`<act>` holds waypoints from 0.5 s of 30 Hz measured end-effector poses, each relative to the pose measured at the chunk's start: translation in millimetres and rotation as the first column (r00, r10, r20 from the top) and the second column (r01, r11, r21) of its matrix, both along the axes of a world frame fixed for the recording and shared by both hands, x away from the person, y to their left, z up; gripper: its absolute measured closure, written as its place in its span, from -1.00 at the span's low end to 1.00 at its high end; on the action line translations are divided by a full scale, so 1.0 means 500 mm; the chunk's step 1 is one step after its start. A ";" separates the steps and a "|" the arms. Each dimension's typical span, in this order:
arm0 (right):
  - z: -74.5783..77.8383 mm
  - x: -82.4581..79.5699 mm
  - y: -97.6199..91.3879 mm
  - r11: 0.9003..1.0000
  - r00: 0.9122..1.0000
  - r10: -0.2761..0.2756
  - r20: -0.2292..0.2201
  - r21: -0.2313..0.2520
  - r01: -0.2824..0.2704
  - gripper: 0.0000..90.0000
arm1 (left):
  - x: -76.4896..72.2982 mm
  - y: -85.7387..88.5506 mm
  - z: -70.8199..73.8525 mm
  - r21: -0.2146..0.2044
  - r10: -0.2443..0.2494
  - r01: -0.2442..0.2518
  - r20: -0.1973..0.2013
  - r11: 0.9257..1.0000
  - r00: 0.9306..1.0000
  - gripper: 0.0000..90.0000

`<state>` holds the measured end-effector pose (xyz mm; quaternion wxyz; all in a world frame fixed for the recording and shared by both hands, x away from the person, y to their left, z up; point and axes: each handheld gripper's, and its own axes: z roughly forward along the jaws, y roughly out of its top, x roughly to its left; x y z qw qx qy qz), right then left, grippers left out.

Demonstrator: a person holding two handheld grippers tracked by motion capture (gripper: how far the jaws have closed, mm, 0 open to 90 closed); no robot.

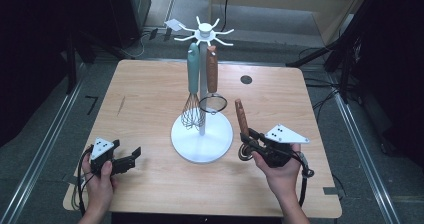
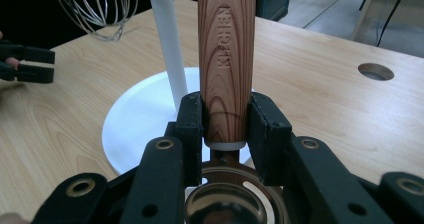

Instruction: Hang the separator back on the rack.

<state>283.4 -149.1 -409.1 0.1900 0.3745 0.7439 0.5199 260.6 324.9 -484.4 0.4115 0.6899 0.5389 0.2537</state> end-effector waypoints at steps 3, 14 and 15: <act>0.013 0.001 -0.006 1.000 1.000 0.000 0.014 0.020 -0.001 0.57 | 0.000 0.000 0.000 -0.001 -0.001 0.001 0.001 1.000 1.000 -0.70; 0.053 0.004 -0.008 0.998 0.998 0.013 0.060 0.062 -0.017 0.57 | 0.000 -0.001 0.000 0.003 0.001 -0.001 0.001 1.000 1.000 -0.70; 0.056 0.005 -0.007 0.998 0.998 0.016 0.060 0.064 -0.020 0.57 | 0.000 0.000 0.000 0.004 0.002 -0.002 0.000 1.000 1.000 -0.70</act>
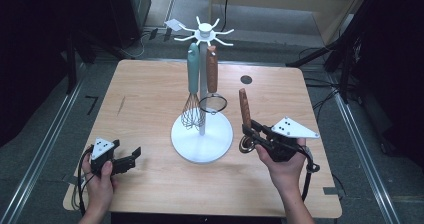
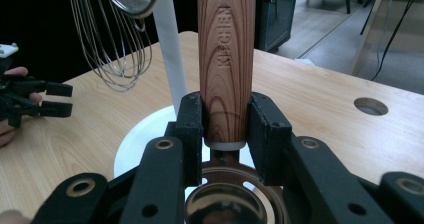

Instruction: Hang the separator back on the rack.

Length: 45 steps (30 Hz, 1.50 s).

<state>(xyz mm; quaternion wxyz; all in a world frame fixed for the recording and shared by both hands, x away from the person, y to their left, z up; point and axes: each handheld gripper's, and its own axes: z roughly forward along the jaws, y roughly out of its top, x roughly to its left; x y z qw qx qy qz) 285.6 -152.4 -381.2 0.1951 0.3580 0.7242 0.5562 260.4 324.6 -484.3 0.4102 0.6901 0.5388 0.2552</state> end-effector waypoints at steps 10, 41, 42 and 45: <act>0.025 0.002 0.007 1.000 1.000 0.013 0.027 0.021 -0.014 0.57 | -0.001 0.001 0.000 -0.002 0.002 -0.002 0.005 1.000 1.000 -0.70; 0.074 0.007 0.023 0.994 0.996 0.054 0.068 0.088 -0.060 0.57 | -0.005 0.001 0.001 -0.005 0.020 -0.020 0.021 1.000 1.000 -0.70; 0.076 0.007 0.024 0.994 0.996 0.056 0.073 0.092 -0.062 0.57 | -0.005 0.001 0.001 -0.005 0.021 -0.021 0.021 1.000 1.000 -0.70; 0.084 0.007 0.028 0.993 0.995 0.061 0.082 0.096 -0.069 0.57 | -0.005 0.001 0.001 -0.002 0.018 -0.018 0.024 1.000 1.000 -0.70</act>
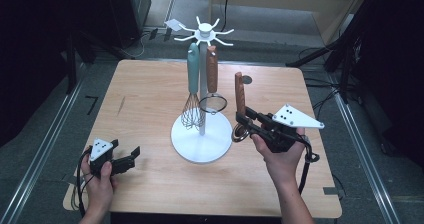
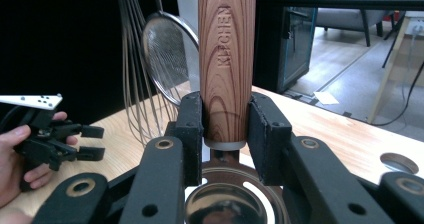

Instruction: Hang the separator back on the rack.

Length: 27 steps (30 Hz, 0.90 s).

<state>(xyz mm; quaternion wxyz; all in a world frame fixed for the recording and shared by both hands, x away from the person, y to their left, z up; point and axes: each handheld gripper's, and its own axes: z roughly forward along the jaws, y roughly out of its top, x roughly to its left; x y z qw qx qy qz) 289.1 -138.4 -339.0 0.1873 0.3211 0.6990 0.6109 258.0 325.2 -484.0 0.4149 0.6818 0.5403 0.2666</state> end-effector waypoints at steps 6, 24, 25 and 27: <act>0.018 0.001 0.007 1.000 1.000 0.009 0.019 0.011 -0.009 0.57 | 0.000 0.000 0.000 -0.002 0.004 -0.004 0.001 1.000 1.000 -0.70; 0.069 0.012 0.016 0.999 0.998 0.011 0.061 0.051 -0.014 0.57 | -0.001 0.000 0.000 -0.001 0.005 -0.005 0.003 1.000 1.000 -0.70; 0.071 0.012 0.017 0.999 0.998 0.013 0.065 0.051 -0.016 0.57 | -0.001 0.000 0.000 -0.001 0.004 -0.004 0.002 1.000 1.000 -0.70; 0.077 0.013 0.019 0.998 0.997 0.012 0.071 0.053 -0.016 0.57 | -0.001 0.000 0.000 -0.001 0.004 -0.004 0.002 1.000 1.000 -0.70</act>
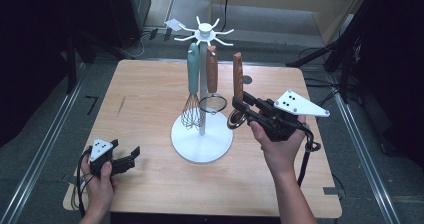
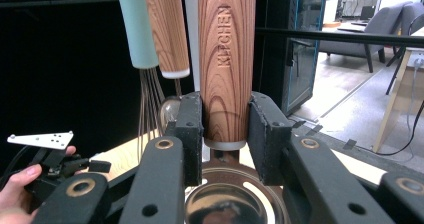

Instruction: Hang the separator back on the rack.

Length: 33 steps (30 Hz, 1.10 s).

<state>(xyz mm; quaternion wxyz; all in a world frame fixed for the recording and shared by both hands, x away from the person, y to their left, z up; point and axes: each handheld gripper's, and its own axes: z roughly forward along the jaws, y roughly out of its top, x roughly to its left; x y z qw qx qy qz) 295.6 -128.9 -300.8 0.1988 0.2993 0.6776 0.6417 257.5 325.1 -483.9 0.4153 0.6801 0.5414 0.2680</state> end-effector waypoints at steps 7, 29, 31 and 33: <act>0.017 0.002 0.006 1.000 1.000 -0.006 0.005 0.009 0.006 0.57 | 0.000 0.000 0.000 -0.001 0.001 -0.001 0.001 1.000 1.000 -0.70; 0.042 0.009 0.014 0.999 1.000 0.019 0.005 0.046 -0.019 0.57 | 0.000 0.000 0.000 -0.002 0.001 -0.001 0.003 1.000 1.000 -0.70; 0.042 0.009 0.017 0.999 1.000 0.023 0.007 0.044 -0.024 0.57 | 0.000 0.000 0.000 -0.001 0.001 -0.001 0.002 1.000 1.000 -0.70; 0.042 0.010 0.019 0.999 1.000 0.025 0.006 0.041 -0.025 0.57 | 0.000 0.000 0.000 -0.002 0.000 0.000 0.003 1.000 1.000 -0.70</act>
